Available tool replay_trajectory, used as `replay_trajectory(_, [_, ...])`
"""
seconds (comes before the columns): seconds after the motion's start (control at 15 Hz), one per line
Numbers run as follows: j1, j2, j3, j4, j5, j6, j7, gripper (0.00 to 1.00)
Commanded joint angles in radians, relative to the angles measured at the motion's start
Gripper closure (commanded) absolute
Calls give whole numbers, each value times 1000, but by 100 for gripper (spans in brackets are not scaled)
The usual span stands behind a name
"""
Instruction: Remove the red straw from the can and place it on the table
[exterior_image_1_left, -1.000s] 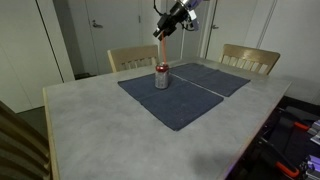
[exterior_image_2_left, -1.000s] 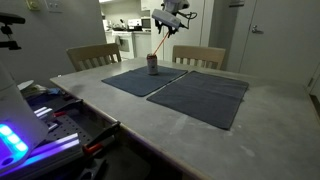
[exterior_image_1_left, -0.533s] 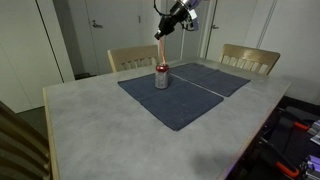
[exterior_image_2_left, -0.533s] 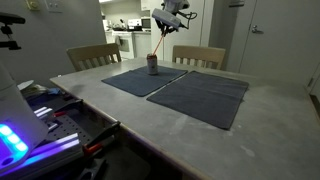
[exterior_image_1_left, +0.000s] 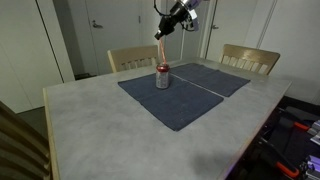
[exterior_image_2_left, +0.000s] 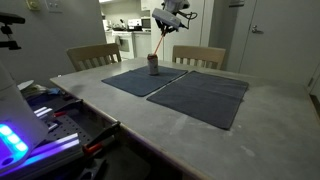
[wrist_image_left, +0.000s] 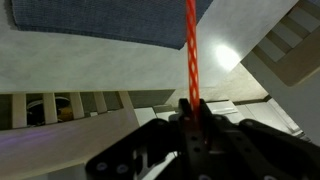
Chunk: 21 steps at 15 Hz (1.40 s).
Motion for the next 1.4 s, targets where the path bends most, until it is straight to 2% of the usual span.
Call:
replay_trajectory(0.0, [-18,12,14,23,1,-20,-15,98])
replay_trajectory(1.33, [-16,-69,41,-61,51,96,-92,98])
